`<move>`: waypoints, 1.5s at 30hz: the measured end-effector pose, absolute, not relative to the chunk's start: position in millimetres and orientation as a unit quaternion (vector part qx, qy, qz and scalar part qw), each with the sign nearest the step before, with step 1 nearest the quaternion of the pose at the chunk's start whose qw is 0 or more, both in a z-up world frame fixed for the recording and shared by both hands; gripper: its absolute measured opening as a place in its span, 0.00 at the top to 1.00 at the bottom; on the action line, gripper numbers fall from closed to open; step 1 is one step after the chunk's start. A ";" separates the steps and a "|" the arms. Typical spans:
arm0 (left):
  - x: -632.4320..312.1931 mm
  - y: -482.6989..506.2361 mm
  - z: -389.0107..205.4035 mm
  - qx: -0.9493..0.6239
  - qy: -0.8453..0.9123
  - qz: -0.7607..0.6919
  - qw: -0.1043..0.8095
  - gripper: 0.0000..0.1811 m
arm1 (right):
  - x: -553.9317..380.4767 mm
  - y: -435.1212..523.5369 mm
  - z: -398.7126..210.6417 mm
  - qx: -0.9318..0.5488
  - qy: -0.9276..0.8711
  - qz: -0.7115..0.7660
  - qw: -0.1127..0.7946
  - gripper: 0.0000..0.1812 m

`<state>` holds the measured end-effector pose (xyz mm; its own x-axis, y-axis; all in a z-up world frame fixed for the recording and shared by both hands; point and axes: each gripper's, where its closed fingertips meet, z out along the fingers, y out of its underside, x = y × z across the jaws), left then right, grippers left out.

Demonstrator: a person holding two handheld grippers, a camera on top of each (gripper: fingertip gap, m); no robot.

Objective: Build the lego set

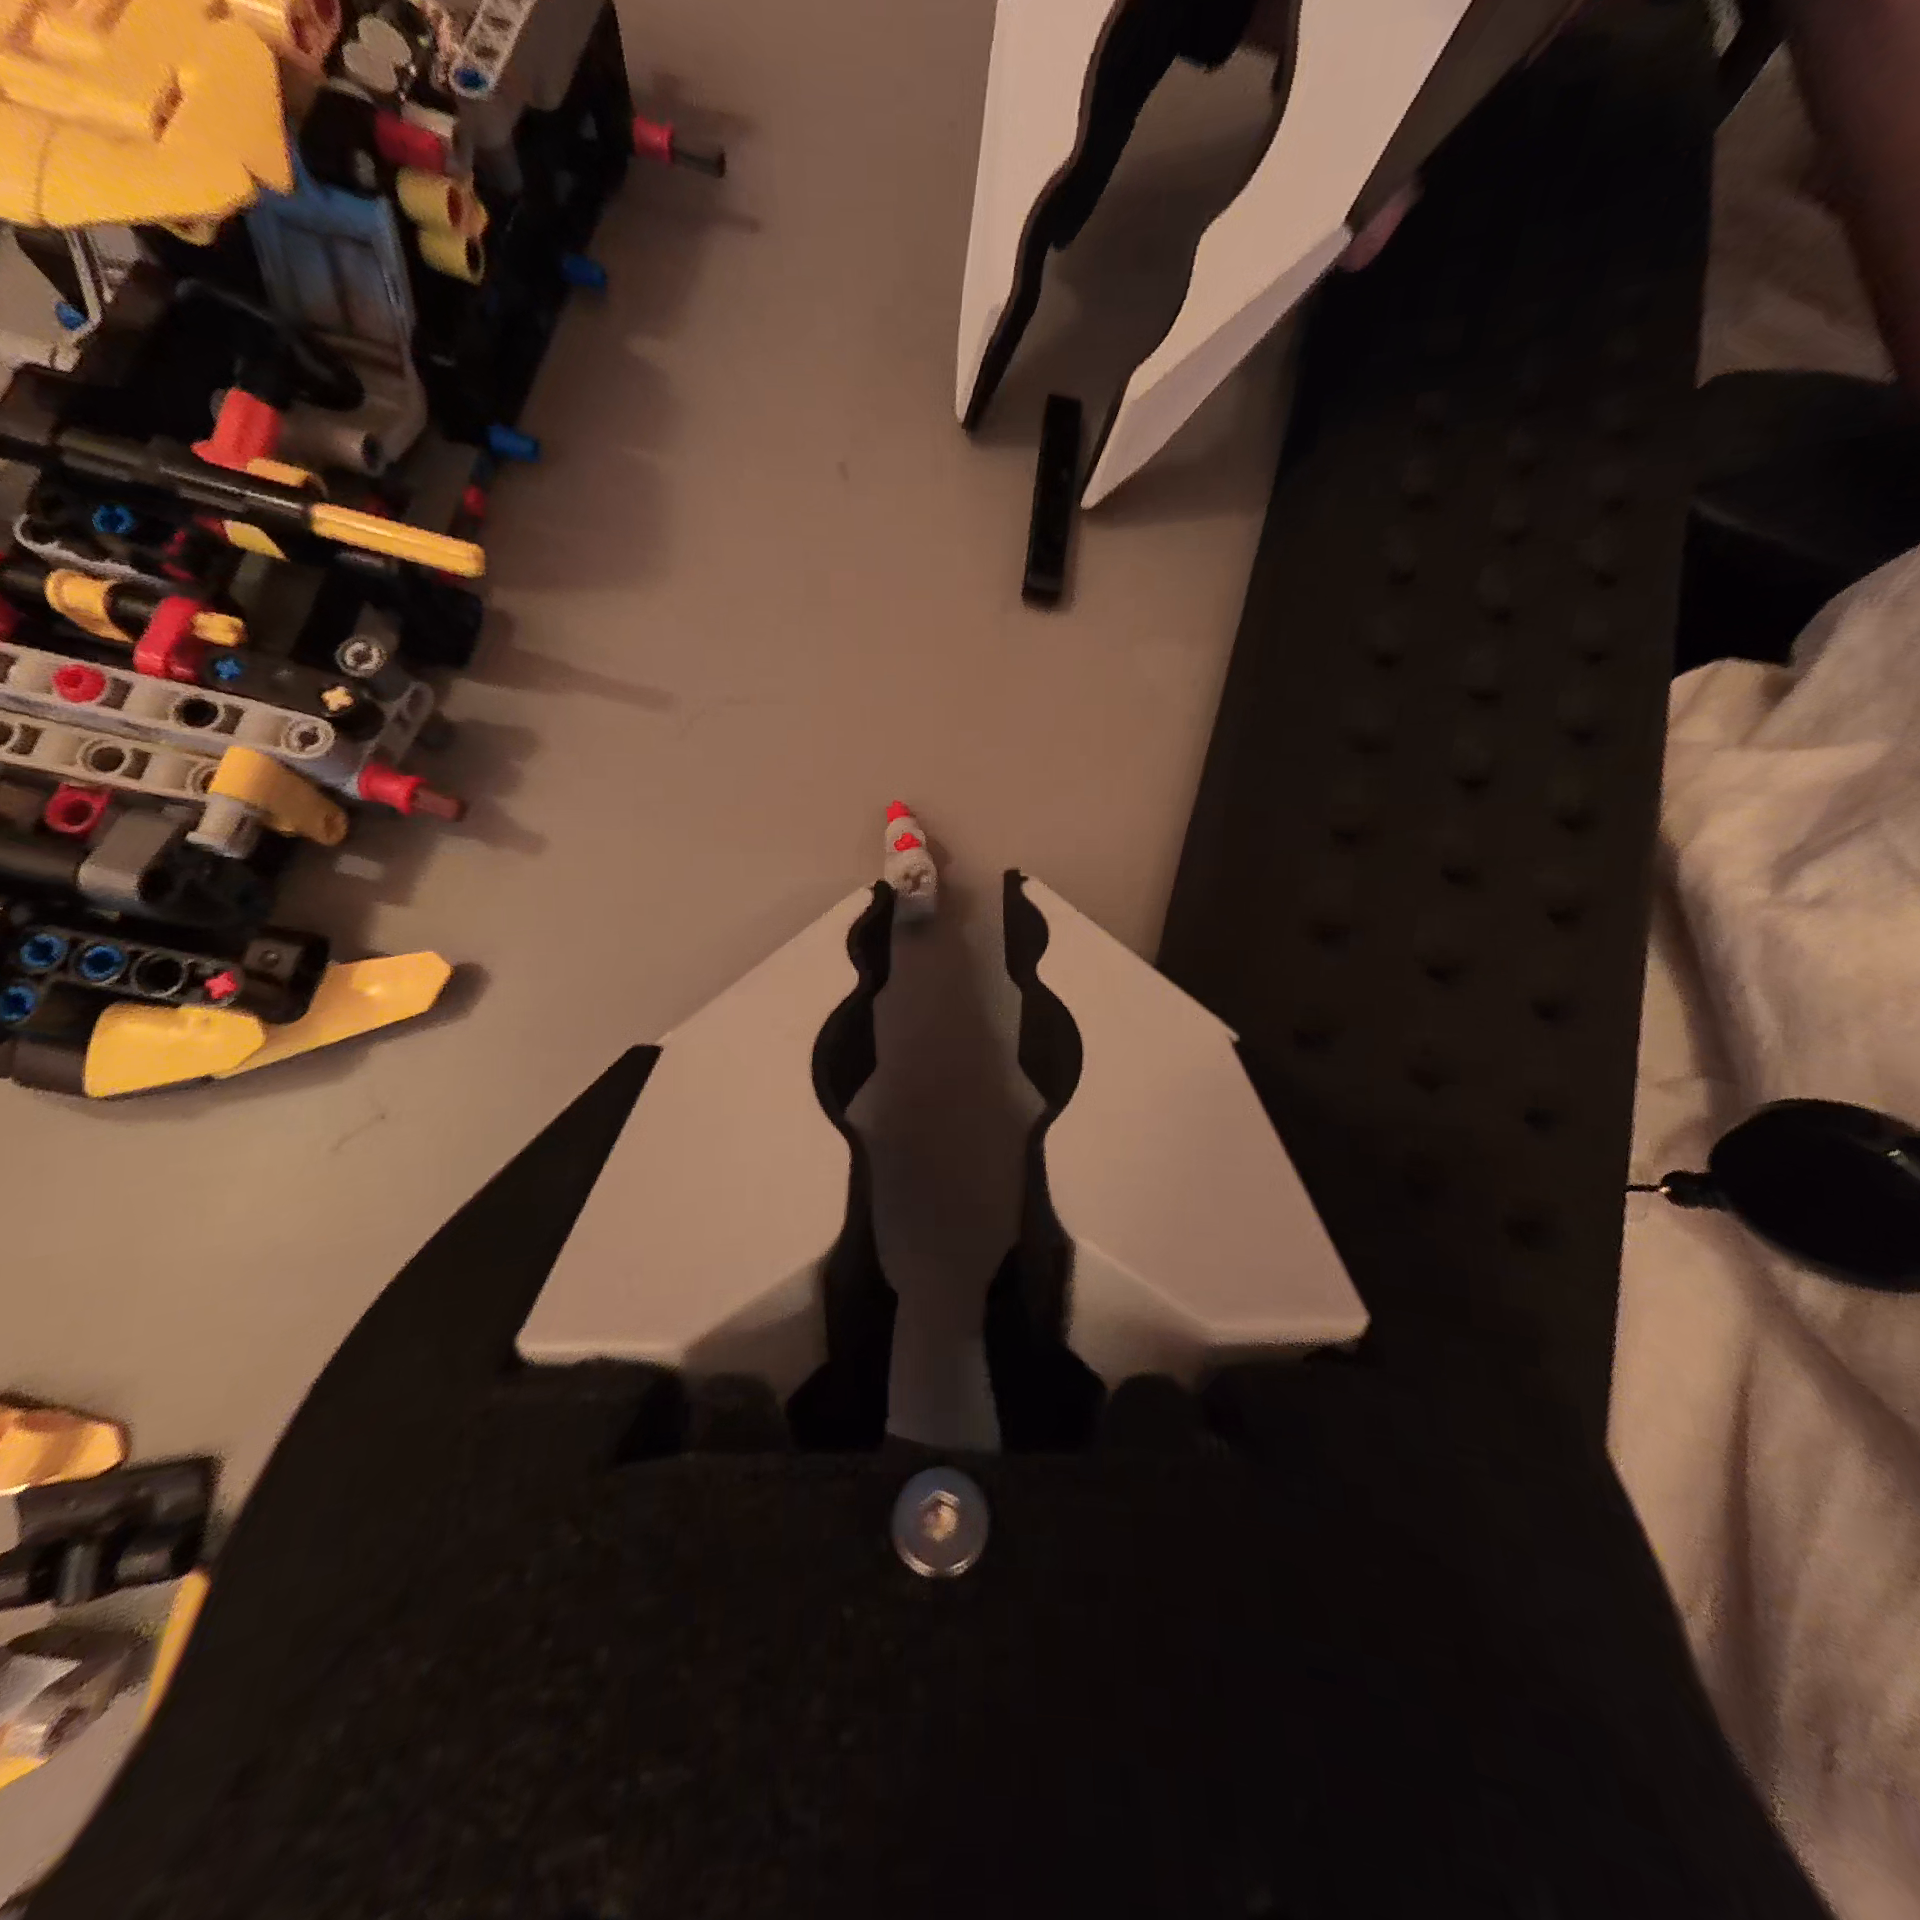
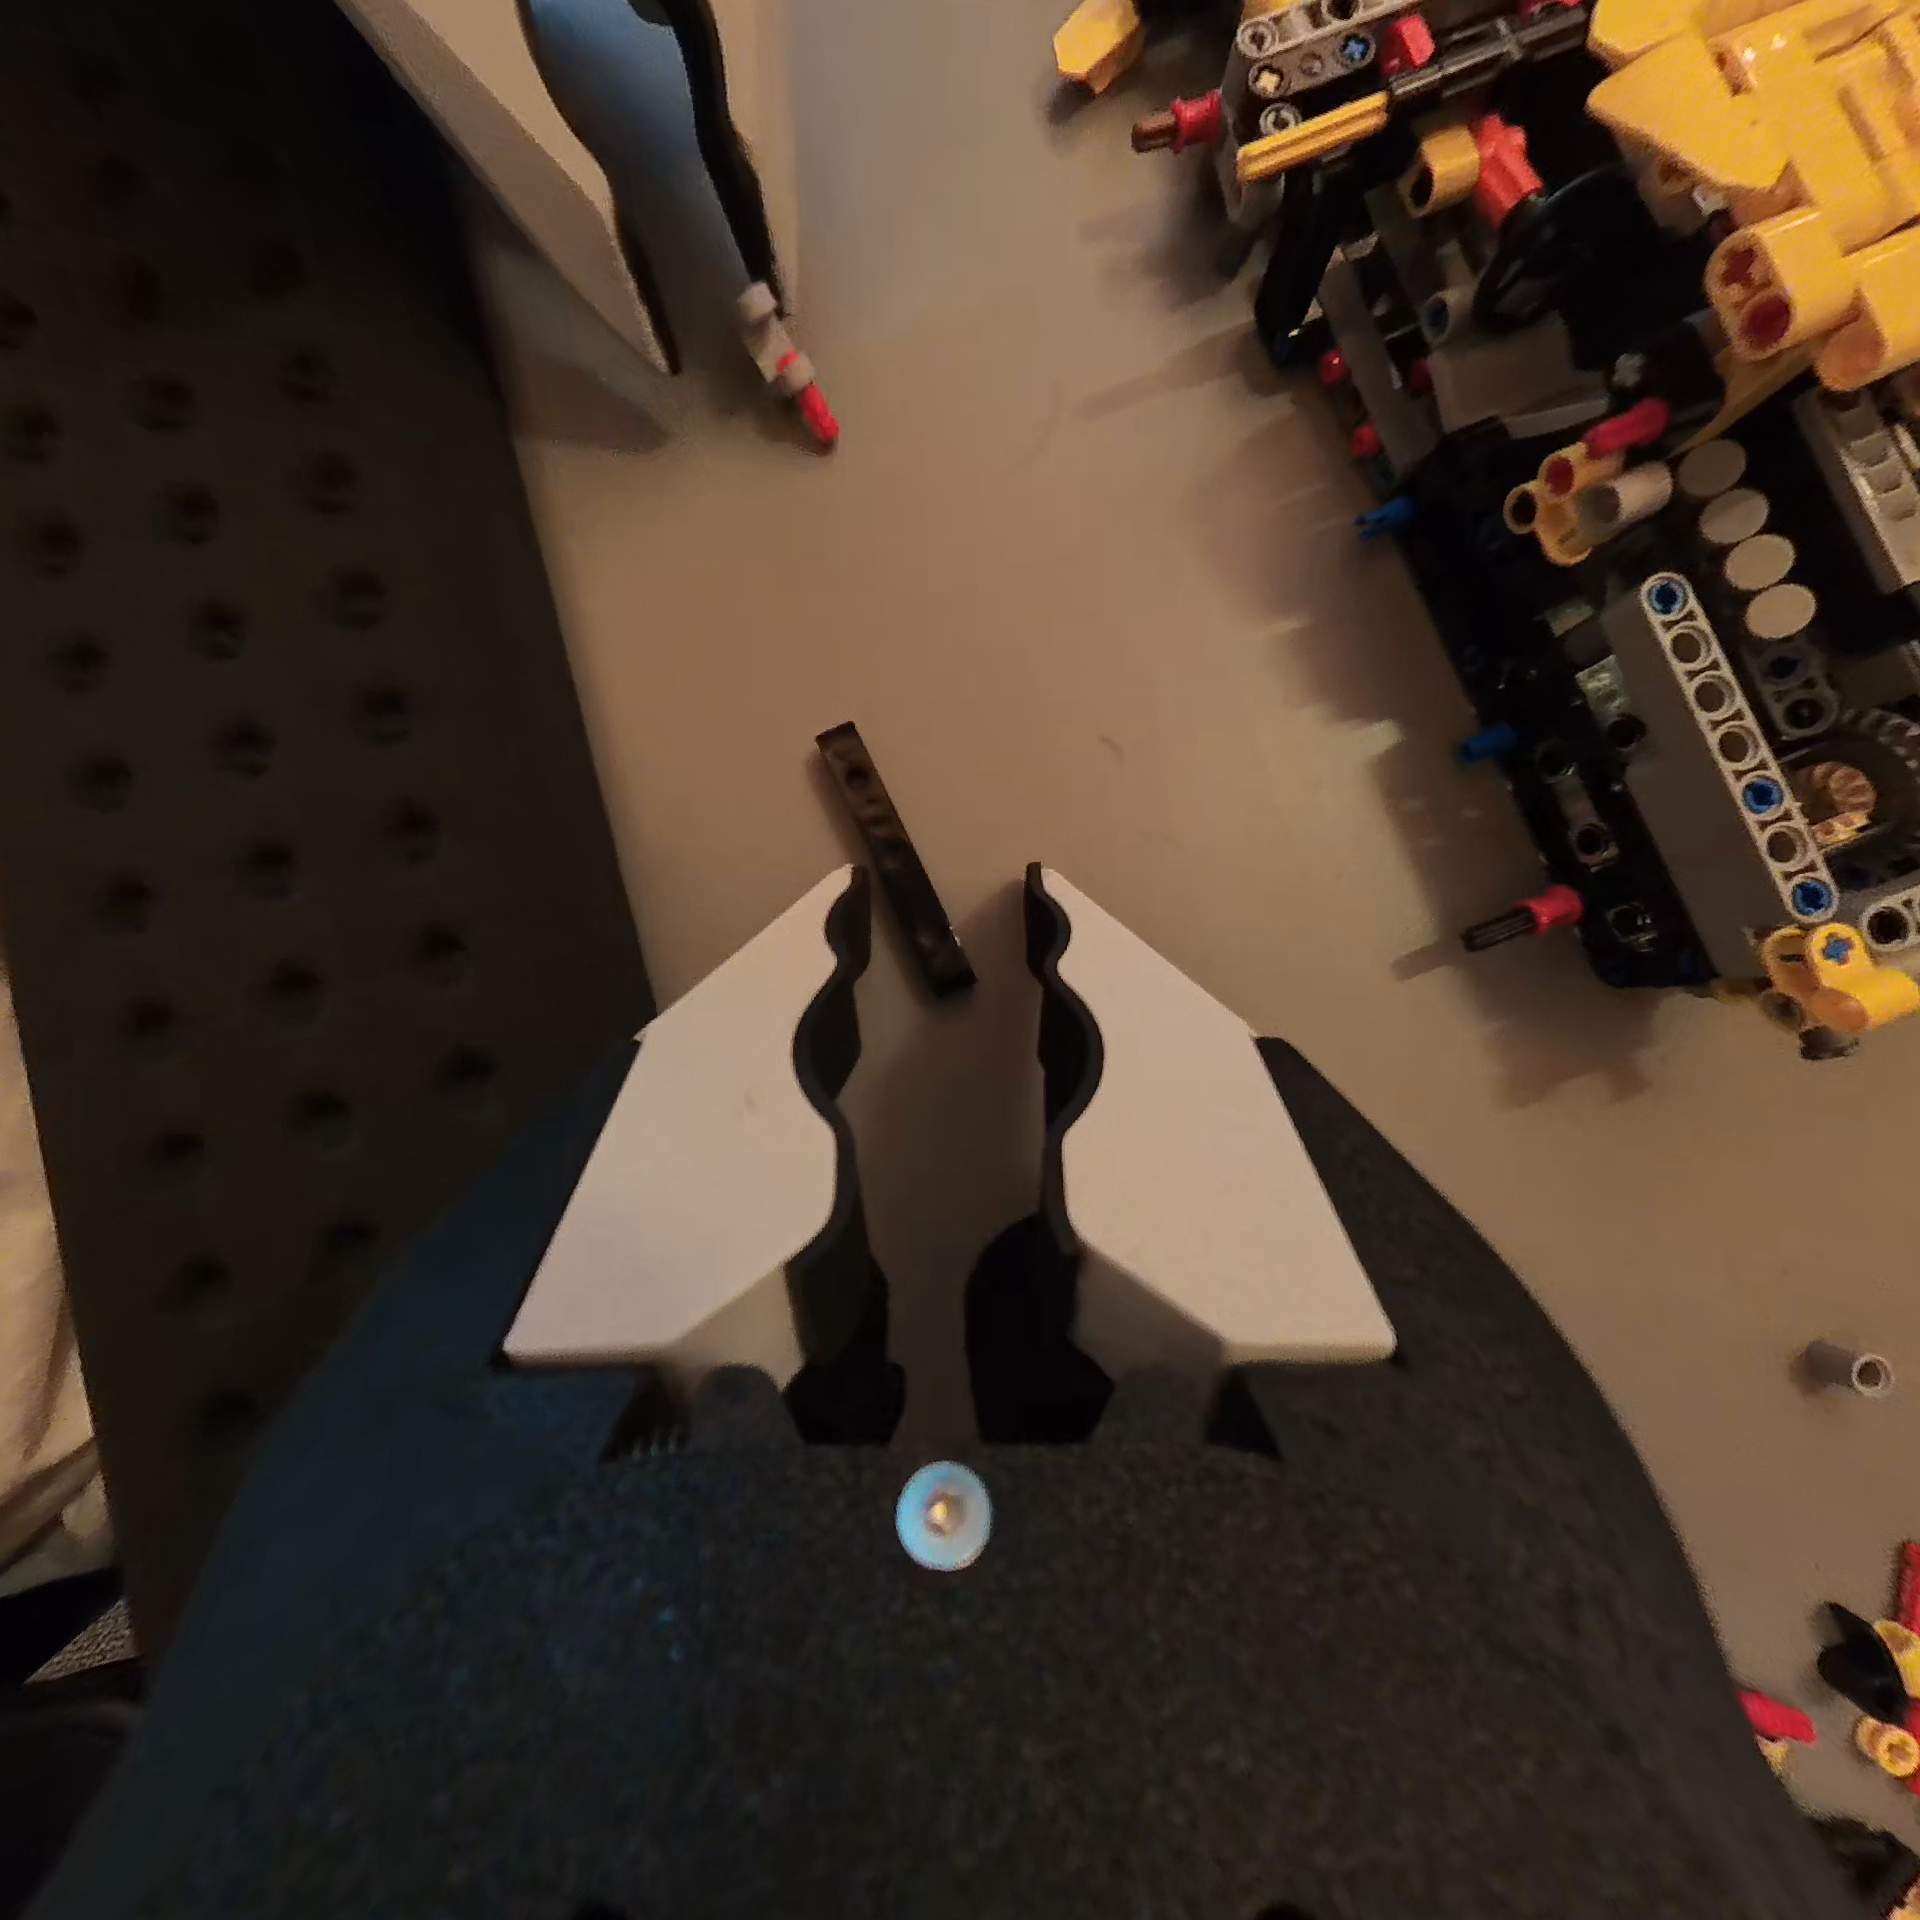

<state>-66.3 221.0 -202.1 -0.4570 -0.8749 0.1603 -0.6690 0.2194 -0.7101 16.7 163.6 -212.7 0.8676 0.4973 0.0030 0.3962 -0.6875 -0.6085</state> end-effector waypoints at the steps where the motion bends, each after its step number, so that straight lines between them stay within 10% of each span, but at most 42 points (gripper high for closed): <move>1: -65.5 220.5 -199.8 -0.504 0.763 -0.381 0.136 0.88 | 17.1 164.2 -212.9 -0.915 -0.245 0.078 0.312 0.85; 14: -55.4 221.7 -136.3 -0.433 0.678 -0.566 0.182 0.87 | -29.0 211.0 -137.4 -0.831 -0.212 0.271 0.437 0.96; 41: -82.5 269.9 -109.9 -0.444 0.612 -0.610 0.235 1.00 | -83.7 265.9 -126.7 -0.789 -0.356 0.348 0.361 0.96; 45: -88.3 276.7 -104.4 -0.442 0.605 -0.622 0.227 0.86 | -77.5 264.2 -117.2 -0.779 -0.345 0.359 0.382 0.96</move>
